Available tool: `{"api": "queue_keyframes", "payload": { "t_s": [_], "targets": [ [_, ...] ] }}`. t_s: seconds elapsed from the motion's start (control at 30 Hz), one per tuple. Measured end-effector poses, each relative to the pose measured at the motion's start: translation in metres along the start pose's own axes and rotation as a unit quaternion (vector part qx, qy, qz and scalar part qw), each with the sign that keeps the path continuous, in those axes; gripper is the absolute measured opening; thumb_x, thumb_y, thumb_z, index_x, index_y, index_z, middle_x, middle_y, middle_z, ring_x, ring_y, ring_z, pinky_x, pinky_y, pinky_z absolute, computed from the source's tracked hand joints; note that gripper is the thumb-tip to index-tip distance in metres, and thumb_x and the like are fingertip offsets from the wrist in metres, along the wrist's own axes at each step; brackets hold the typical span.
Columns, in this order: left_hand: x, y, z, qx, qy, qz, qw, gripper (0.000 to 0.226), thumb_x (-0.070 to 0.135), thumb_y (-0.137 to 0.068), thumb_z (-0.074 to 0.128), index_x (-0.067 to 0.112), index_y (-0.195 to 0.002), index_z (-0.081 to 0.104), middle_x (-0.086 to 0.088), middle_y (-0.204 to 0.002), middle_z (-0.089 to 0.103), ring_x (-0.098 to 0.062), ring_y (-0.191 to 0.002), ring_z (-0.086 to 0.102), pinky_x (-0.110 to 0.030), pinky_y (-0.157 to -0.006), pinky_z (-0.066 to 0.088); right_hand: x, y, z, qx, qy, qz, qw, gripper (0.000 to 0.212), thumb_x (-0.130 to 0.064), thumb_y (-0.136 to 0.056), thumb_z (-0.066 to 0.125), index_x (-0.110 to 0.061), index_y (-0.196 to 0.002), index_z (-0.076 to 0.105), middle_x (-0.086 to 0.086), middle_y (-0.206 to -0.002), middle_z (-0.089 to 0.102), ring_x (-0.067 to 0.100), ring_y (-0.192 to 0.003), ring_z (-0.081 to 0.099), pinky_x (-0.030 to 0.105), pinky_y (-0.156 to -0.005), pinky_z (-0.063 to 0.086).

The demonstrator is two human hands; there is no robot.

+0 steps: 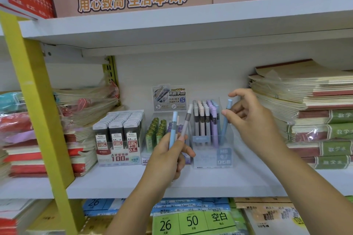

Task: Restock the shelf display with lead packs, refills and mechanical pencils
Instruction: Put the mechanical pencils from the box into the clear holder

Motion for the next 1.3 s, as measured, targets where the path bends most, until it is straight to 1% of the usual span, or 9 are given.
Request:
{"api": "queue_keyframes", "payload": {
  "t_s": [0.1, 0.5, 0.63, 0.7, 0.8, 0.9, 1.07, 1.2, 1.3],
  "targets": [
    [0.000, 0.000, 0.000, -0.005, 0.003, -0.003, 1.000, 0.030, 0.035, -0.104, 0.046, 0.008, -0.100, 0.057, 0.010, -0.049, 0.057, -0.006, -0.035, 0.030, -0.019, -0.034, 0.025, -0.001, 0.001, 0.004, -0.005, 0.027, -0.012, 1.000, 0.037, -0.028, -0.084, 0.071, -0.048, -0.097, 0.044, -0.010, -0.071, 0.060, 0.007, -0.069, 0.059, 0.028, -0.060, 0.049],
    [0.002, 0.002, 0.003, -0.018, 0.039, 0.006, 0.999, 0.019, 0.033, -0.102, 0.052, 0.018, -0.107, 0.063, 0.000, -0.078, 0.071, -0.009, -0.045, 0.041, -0.019, -0.036, 0.027, -0.001, 0.000, 0.009, -0.049, 0.148, -0.014, 0.988, 0.025, -0.024, -0.092, 0.062, -0.026, -0.116, 0.064, -0.009, -0.103, 0.058, 0.014, -0.103, 0.048, 0.023, -0.079, 0.032],
    [0.006, 0.006, 0.007, -0.036, 0.031, 0.020, 0.999, 0.022, 0.038, -0.099, 0.055, 0.021, -0.110, 0.064, -0.001, -0.083, 0.073, -0.009, -0.047, 0.045, -0.018, -0.038, 0.029, -0.027, 0.001, 0.001, 0.003, -0.026, -0.012, 1.000, 0.019, -0.026, -0.092, 0.060, -0.032, -0.108, 0.066, -0.015, -0.085, 0.068, 0.002, -0.081, 0.059, 0.009, -0.068, 0.040],
    [0.008, 0.007, 0.010, -0.046, 0.034, 0.030, 0.998, 0.021, 0.042, -0.096, 0.057, 0.026, -0.107, 0.067, 0.000, -0.082, 0.073, -0.008, -0.047, 0.045, -0.018, -0.038, 0.030, -0.037, 0.003, 0.006, -0.050, -0.172, 0.045, 0.983, 0.021, -0.030, -0.091, 0.060, -0.036, -0.111, 0.062, -0.014, -0.081, 0.072, 0.001, -0.073, 0.065, 0.008, -0.063, 0.045],
    [0.011, 0.008, 0.013, -0.061, 0.035, 0.038, 0.997, 0.014, 0.045, -0.093, 0.058, 0.039, -0.097, 0.070, 0.001, -0.081, 0.071, -0.008, -0.047, 0.043, -0.018, -0.039, 0.029, -0.045, 0.007, 0.017, -0.125, -0.235, 0.073, 0.961, 0.029, -0.026, -0.090, 0.064, -0.034, -0.117, 0.058, -0.007, -0.082, 0.074, 0.007, -0.072, 0.069, 0.018, -0.062, 0.050],
    [0.011, 0.009, 0.014, -0.065, 0.025, 0.043, 0.997, 0.014, 0.041, -0.098, 0.055, 0.042, -0.096, 0.069, 0.002, -0.080, 0.071, -0.008, -0.047, 0.040, -0.019, -0.040, 0.029, -0.046, 0.009, 0.022, -0.125, -0.269, 0.081, 0.951, 0.027, -0.016, -0.090, 0.065, -0.031, -0.111, 0.058, 0.000, -0.083, 0.075, 0.014, -0.072, 0.069, 0.027, -0.062, 0.050],
    [0.007, 0.003, 0.003, -0.019, 0.049, 0.031, 0.998, 0.019, 0.038, -0.103, 0.047, 0.031, -0.097, 0.063, -0.002, -0.082, 0.067, -0.009, -0.047, 0.034, -0.020, -0.040, 0.028, -0.044, 0.000, -0.001, 0.008, -0.293, 0.033, 0.956, 0.027, -0.014, -0.092, 0.062, -0.033, -0.100, 0.046, -0.003, -0.084, 0.075, 0.011, -0.075, 0.071, 0.015, -0.059, 0.050],
    [0.002, -0.001, -0.008, -0.001, 0.037, 0.016, 0.999, 0.037, 0.036, -0.105, 0.043, 0.035, -0.073, 0.063, -0.011, -0.078, 0.051, -0.014, -0.050, 0.026, -0.027, -0.045, 0.020, -0.046, -0.001, -0.011, 0.024, -0.196, -0.024, 0.980, 0.032, -0.017, -0.091, 0.063, -0.042, -0.097, 0.045, -0.004, -0.082, 0.072, 0.011, -0.080, 0.069, 0.023, -0.068, 0.053],
    [0.001, -0.002, -0.010, -0.001, 0.020, 0.025, 0.999, 0.034, 0.041, -0.103, 0.044, 0.031, -0.076, 0.063, -0.005, -0.064, 0.048, -0.012, -0.048, 0.030, -0.028, -0.044, 0.024, -0.041, 0.000, -0.007, 0.004, -0.136, -0.020, 0.990, 0.027, -0.019, -0.088, 0.066, -0.036, -0.100, 0.049, -0.004, -0.080, 0.070, 0.009, -0.078, 0.065, 0.023, -0.069, 0.051]
  ]
}}
Point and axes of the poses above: each hand's wrist, its own y-axis away from the middle knuckle, its own z-axis out of the palm, x = y × z, the point moved 4 cm from there along -y, towards the middle knuckle
